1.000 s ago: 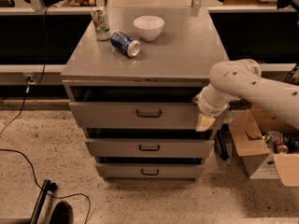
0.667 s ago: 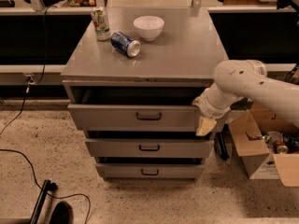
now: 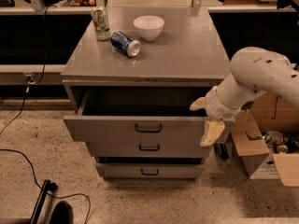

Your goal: Open top drawer

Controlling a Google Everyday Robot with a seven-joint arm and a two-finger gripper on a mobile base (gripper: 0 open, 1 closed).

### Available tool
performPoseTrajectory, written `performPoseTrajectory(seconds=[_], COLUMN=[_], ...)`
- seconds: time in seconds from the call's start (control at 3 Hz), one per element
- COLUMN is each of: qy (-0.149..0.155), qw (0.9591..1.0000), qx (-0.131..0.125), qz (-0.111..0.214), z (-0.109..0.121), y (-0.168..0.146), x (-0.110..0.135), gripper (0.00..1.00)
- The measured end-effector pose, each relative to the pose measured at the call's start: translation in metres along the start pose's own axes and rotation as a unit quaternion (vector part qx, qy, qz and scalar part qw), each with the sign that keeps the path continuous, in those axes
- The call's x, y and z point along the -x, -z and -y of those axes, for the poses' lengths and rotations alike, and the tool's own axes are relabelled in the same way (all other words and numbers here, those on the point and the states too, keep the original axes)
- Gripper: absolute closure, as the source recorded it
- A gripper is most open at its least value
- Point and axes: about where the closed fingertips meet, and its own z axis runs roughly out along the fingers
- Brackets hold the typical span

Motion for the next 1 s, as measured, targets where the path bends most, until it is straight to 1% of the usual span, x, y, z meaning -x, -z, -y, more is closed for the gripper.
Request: performPoseTrajectory(seconds=[0.33, 0.67, 1.0], qy=[0.019, 0.021, 0.019], qw=[0.9989, 0.9981, 0.9965], qx=[0.043, 0.058, 0.081], qz=[0.001, 0.000, -0.003], z=[-0.017, -0.024, -0.021], y=[0.019, 0.020, 0.006], x=[0.019, 0.020, 0.018], gripper=[0.05, 0.00, 0.00])
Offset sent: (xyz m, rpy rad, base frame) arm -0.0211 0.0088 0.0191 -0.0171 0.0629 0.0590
